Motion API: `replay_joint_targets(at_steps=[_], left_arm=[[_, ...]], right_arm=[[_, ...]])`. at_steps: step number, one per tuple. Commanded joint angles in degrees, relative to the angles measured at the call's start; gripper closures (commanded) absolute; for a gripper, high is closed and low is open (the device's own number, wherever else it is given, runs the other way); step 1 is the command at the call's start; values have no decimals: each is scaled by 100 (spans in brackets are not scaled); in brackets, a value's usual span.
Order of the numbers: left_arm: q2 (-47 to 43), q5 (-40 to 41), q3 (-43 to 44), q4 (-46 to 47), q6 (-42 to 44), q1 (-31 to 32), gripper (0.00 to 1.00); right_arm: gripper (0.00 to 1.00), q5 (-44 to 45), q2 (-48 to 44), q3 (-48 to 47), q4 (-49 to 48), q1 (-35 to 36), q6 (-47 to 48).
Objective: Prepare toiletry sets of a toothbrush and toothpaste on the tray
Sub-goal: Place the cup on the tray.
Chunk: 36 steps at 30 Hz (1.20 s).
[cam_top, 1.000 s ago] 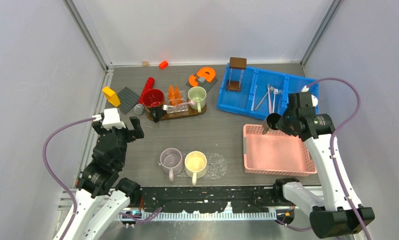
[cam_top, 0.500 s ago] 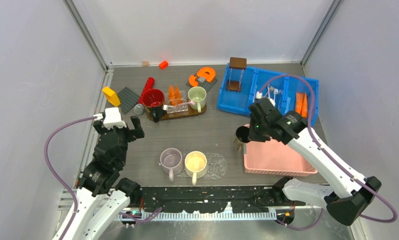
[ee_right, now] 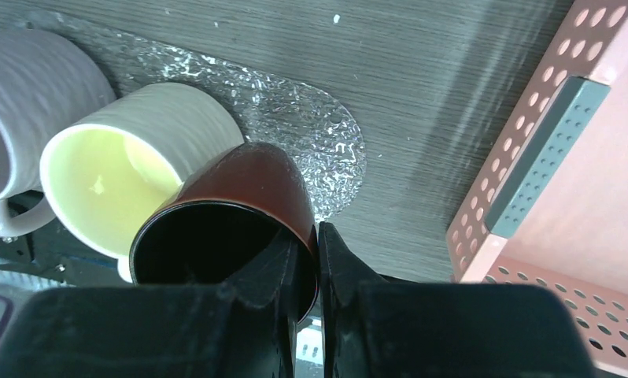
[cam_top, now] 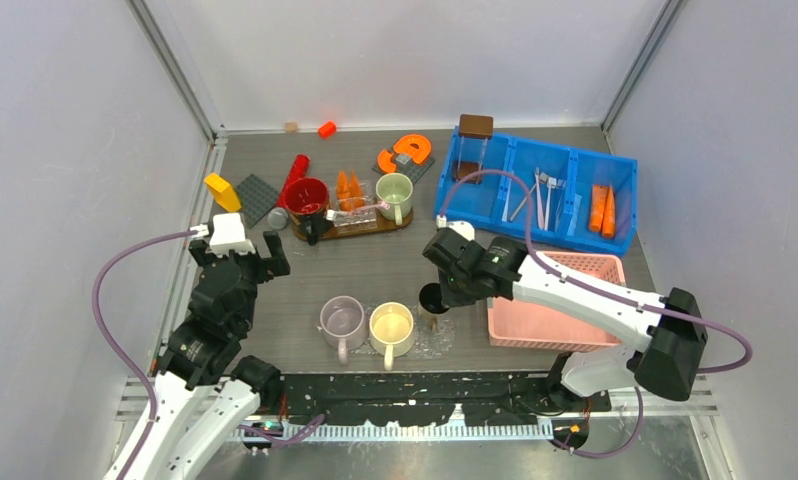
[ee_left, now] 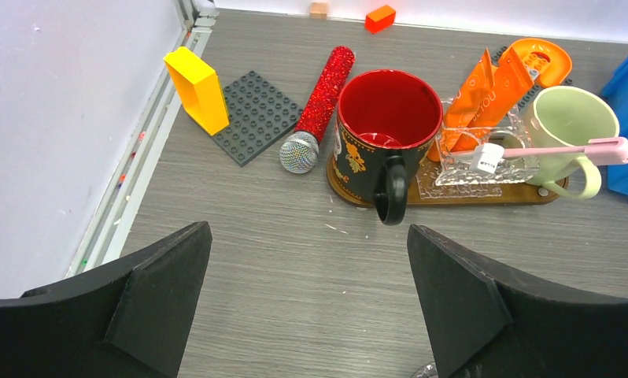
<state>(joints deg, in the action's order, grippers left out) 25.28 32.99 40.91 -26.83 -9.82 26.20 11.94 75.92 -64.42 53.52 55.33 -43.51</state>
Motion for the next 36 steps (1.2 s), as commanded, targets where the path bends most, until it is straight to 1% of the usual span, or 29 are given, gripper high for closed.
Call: replay_joint_targets(at_steps=[1,6,15,29,31,36], left_arm=[[24,102,-4,204,59,8,1],[21,93,-4,204,59,8,1],[25,104,-7,204,60,8,1],[58,102,-8,203,62,8,1],[59,104,-12,201,68,8,1],[78,93,-10,203,68,8,1]], right_arm=[[99,-11,36,178,-598,60,-136],[99,-182,221,339,-638,128,38],[99,-82,559,406,-605,348,272],[99,107,652,792,-931,523,429],[99,133,629,854,-951,523,413],[92,189,591,895,-897,521,400]])
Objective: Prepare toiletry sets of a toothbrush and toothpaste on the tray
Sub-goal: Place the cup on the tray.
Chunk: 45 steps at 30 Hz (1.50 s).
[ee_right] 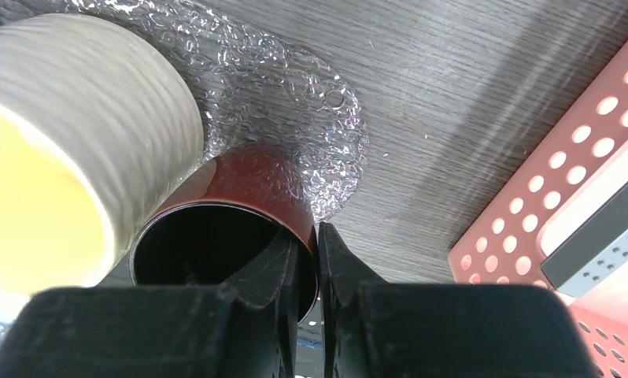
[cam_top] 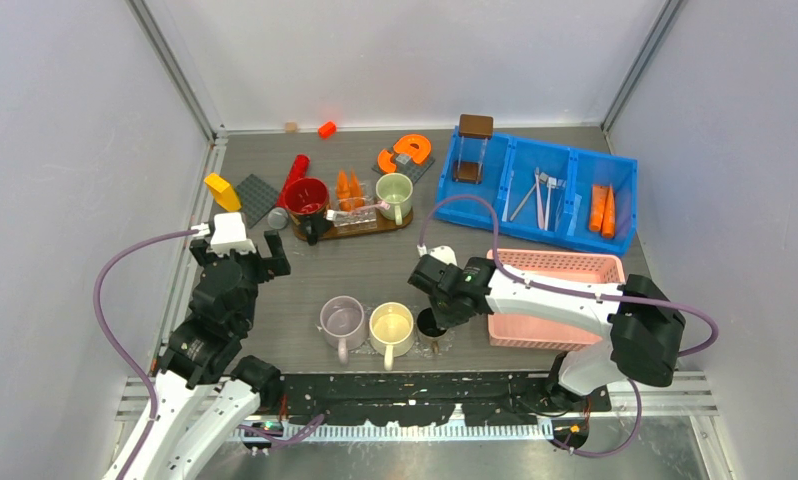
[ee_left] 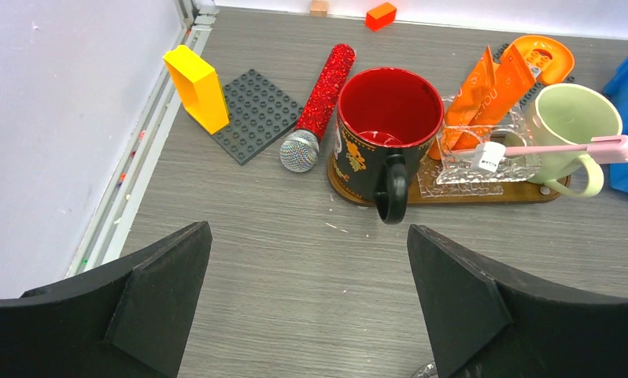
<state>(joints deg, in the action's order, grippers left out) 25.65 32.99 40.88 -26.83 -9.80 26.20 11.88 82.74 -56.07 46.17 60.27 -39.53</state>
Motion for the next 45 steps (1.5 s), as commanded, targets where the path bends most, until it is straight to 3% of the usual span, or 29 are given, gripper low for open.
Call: replay_joint_targets(at_steps=[1,11,16,21,31,45], left_arm=[[41,93,-9,204,66,8,1],[53,102,-10,197,71,8,1],[53,98,-10,198,71,8,1],[54,94,-6,196,66,8,1],[69,69,-8,197,66,8,1],[81,58,-3,208,66,8,1]], right_arm=[[90,202,-96,55,-162,28,0],[63,199,-177,-133,-83,36,-64],[57,336,-390,-247,7,35,-126],[59,375,-506,-324,60,37,-159],[79,370,-623,-251,192,37,-483],[79,353,-666,-209,214,98,-598]])
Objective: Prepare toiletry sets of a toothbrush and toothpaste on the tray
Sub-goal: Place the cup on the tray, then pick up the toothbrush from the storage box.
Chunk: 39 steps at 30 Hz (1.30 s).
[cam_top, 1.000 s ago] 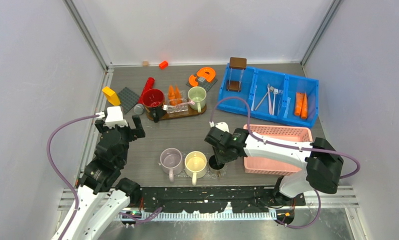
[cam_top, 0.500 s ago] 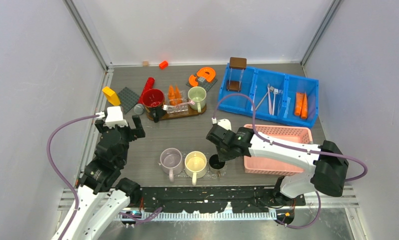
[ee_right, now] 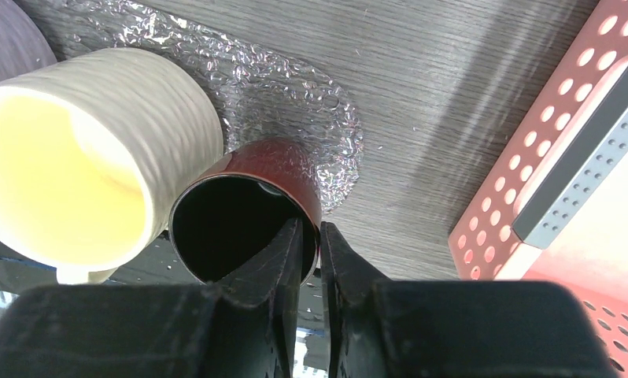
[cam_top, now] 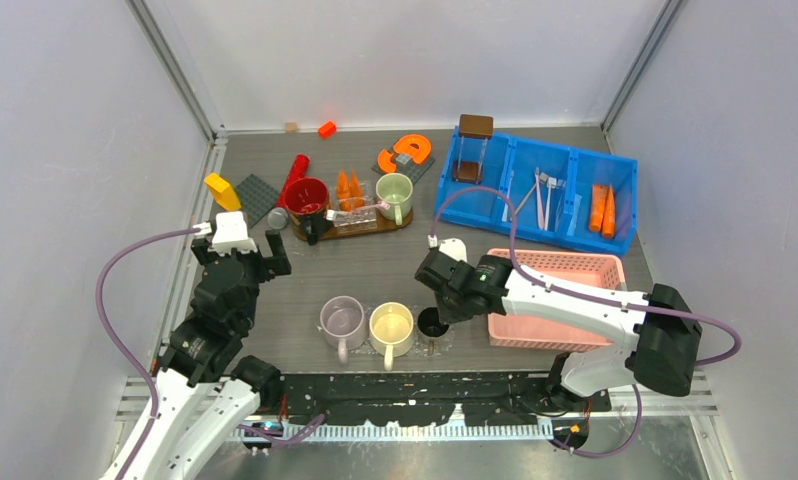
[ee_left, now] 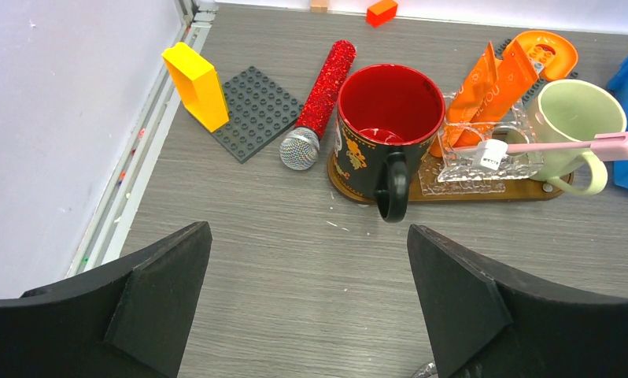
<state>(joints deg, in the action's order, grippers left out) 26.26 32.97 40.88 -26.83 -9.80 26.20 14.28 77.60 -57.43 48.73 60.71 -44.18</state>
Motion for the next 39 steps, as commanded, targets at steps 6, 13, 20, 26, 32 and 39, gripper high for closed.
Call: replay_joint_targets(at_steps=[6,13,20,26,32,39], left_arm=[[0,69,-1,196,66,8,1],[-3,69,7,190,75,8,1],[-33,67,25,173,75,8,1],[-3,96,25,159,75,8,1],[58,28,25,148,58,8,1],[88,-70,33,134,23,8,2]], right_arm=[[63,385,-368,-204,166,55,-74],[39,925,-473,-848,474,23,283],[30,869,-367,-1305,286,-838,867],[24,512,-429,-1400,-276,-1964,1390],[21,301,-499,-1301,-851,-3089,1537],[20,-39,-439,-1083,-1496,-4470,1350]])
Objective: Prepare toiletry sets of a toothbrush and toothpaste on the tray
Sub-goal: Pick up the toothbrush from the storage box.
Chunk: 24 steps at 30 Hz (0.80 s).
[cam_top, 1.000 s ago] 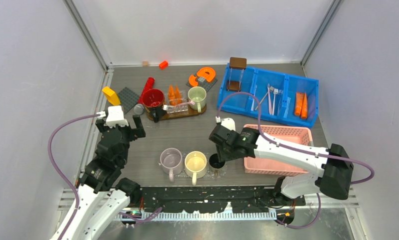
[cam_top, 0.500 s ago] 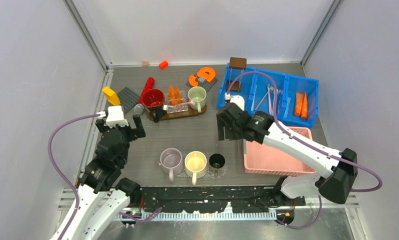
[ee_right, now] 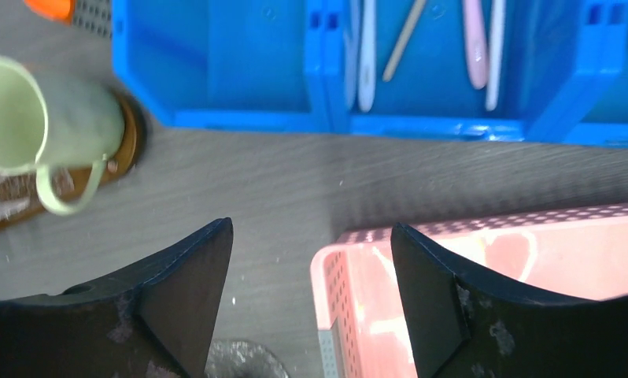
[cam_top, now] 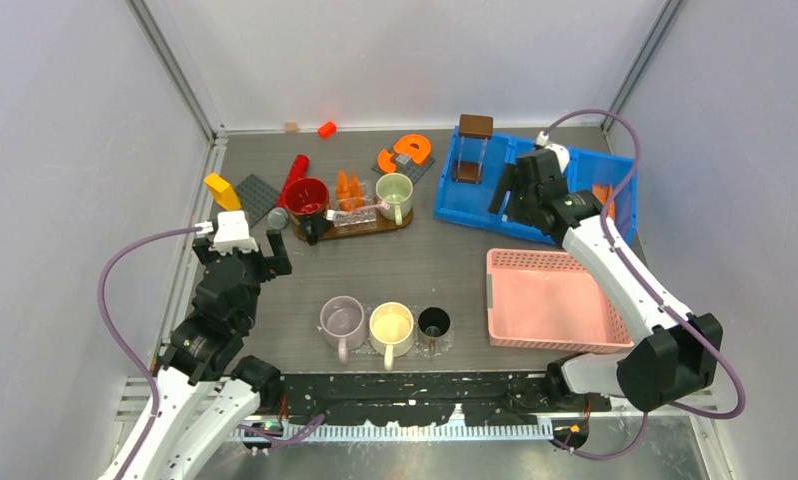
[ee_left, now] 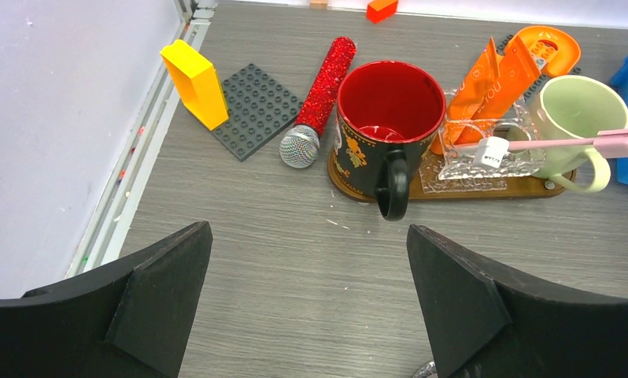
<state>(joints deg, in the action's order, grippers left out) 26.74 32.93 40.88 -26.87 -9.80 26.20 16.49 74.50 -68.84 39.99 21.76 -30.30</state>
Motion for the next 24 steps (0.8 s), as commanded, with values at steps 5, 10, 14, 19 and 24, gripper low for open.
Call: replay_joint_targets(at_steps=[5,10,14,19,24], left_arm=[[81,-132,34,147,13,8,2],[138,-181,25,174,5,8,2],[172,-160,4,182,5,8,2],[168,-127,-36,187,5,8,2],[85,-155,-36,198,5,8,2]], right_arm=[[20,-353,93,113,-943,-1102,-50],[18,-611,405,93,-1128,-1669,-160],[17,-757,544,64,-1266,-1975,-232],[16,-850,799,-68,-1344,-2104,-321],[16,-830,820,-62,-1349,-2106,-391]])
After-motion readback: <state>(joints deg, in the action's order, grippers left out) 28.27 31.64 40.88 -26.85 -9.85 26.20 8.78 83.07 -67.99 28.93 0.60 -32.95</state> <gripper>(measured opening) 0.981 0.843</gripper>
